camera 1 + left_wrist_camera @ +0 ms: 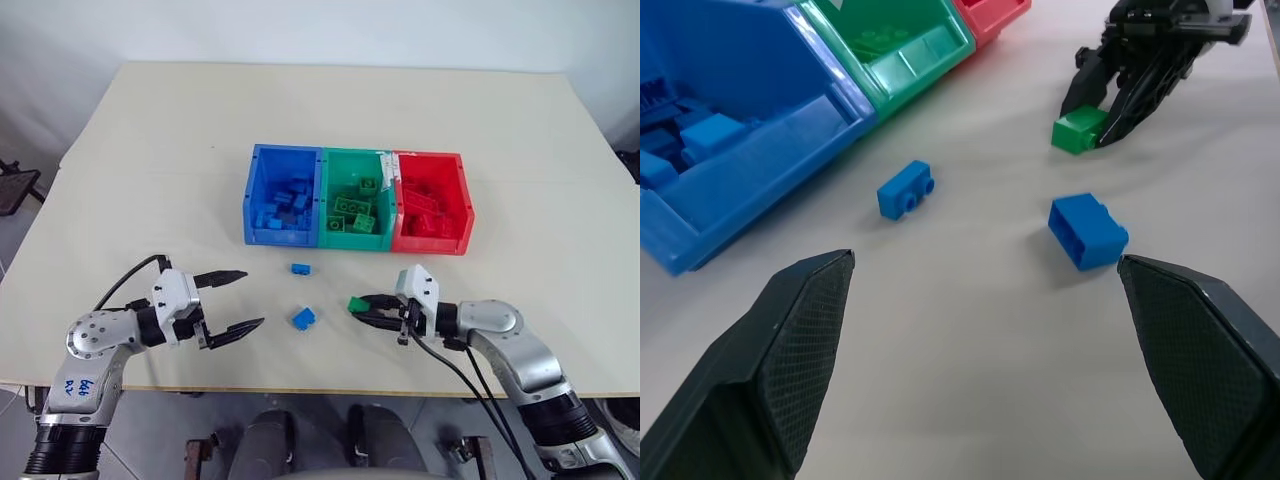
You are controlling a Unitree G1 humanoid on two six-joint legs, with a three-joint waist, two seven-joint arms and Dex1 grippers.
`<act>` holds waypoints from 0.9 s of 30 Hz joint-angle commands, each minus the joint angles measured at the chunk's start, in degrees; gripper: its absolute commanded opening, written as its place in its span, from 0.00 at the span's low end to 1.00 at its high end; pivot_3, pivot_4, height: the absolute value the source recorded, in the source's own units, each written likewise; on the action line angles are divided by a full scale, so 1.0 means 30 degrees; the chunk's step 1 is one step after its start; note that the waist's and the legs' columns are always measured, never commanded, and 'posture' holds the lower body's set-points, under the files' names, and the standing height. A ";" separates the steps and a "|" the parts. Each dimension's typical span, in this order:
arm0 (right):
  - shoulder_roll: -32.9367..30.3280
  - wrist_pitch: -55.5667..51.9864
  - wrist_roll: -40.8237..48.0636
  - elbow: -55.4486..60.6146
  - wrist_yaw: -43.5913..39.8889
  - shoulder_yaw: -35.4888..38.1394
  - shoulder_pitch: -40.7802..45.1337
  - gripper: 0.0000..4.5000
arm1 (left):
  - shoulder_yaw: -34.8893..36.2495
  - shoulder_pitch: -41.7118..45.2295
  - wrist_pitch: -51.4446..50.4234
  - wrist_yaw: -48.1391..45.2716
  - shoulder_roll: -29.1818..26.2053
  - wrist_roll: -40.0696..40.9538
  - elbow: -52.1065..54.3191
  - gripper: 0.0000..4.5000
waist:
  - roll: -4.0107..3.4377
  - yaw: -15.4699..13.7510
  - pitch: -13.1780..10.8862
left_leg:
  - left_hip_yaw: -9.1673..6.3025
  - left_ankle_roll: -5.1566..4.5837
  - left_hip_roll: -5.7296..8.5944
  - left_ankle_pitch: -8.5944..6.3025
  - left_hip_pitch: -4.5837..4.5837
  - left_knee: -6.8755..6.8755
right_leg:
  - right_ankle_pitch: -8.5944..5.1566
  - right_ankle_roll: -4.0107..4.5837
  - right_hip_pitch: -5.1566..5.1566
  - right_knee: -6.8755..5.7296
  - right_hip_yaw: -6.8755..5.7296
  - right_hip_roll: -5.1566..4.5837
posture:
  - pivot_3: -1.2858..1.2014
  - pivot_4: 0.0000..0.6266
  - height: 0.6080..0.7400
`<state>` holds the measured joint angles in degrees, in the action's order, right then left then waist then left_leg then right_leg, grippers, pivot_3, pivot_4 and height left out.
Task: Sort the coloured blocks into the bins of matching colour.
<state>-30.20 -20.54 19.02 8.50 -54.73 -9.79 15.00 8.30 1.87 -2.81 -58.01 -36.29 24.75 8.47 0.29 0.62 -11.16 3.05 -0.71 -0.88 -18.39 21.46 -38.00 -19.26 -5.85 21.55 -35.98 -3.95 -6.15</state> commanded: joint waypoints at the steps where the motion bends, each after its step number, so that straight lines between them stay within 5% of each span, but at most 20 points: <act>1: 0.0654 -0.1064 0.1141 -0.0234 0.1300 0.1883 0.2819 0.19 | 0.0607 0.0233 -0.0800 0.0909 0.0378 0.1190 0.1522 1.00 | -0.0001 0.0200 -0.0001 | 0.0001 -0.0001 0.0000 0.0008 -0.0002 -0.0002 | 0.0001 0.0000 0.0000 -0.0007 -0.0001 -0.0007 | 0.52 0.24 1.00; 10: 0.2190 0.0089 -0.0525 -0.7100 0.3193 0.2482 0.9301 0.19 | 0.1018 0.0169 -0.1902 0.2807 0.0974 0.1429 0.2635 1.00 | -0.0003 0.0353 -0.0001 | -0.0020 0.0031 -0.0001 0.0037 -0.0007 0.0013 | 0.0001 0.0000 0.0013 -0.0136 -0.0085 -0.0011 | 0.52 0.24 1.00; 15: 0.2204 0.0988 -0.1130 -0.9005 0.2809 0.2377 1.0713 0.58 | 0.1730 -0.0708 -0.1743 0.3096 0.0905 0.1469 0.2939 1.00 | -0.0004 0.0348 -0.0002 | -0.0013 -0.0021 0.0030 0.0008 0.0021 0.0000 | 0.0001 -0.0001 0.0019 -0.0138 -0.0112 -0.0044 | 0.52 0.24 1.00; 21: 0.0732 0.2142 0.0490 -0.5598 -0.1508 0.2513 0.7973 0.99 | 0.2798 -0.1576 -0.1314 0.3059 0.0666 0.1322 0.2220 1.00 | -0.0005 0.0235 -0.0003 | -0.0058 -0.0027 0.0027 0.0001 0.0043 0.0009 | 0.0001 -0.0002 0.0013 -0.0110 -0.0165 -0.0045 | 0.52 0.24 1.00; 27: -0.2078 0.5583 0.3352 -0.3314 -0.7626 0.4801 0.2624 0.99 | 0.4942 -0.3070 -0.0394 0.1548 -0.0598 0.1309 0.0055 1.00 | -0.0001 0.0207 -0.0005 | -0.0039 -0.0064 0.0029 -0.0030 0.0057 0.0015 | 0.0018 -0.0035 -0.0031 0.0010 -0.0188 -0.0045 | 0.52 0.24 1.00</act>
<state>-35.19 -8.09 25.77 -3.56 -73.03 1.03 23.62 20.81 -6.56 -5.34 -52.00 -37.18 28.04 9.13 0.29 1.25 -11.18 2.99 -0.91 -0.79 -18.48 21.63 -37.98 -19.20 -5.98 21.45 -35.89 -4.54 -6.29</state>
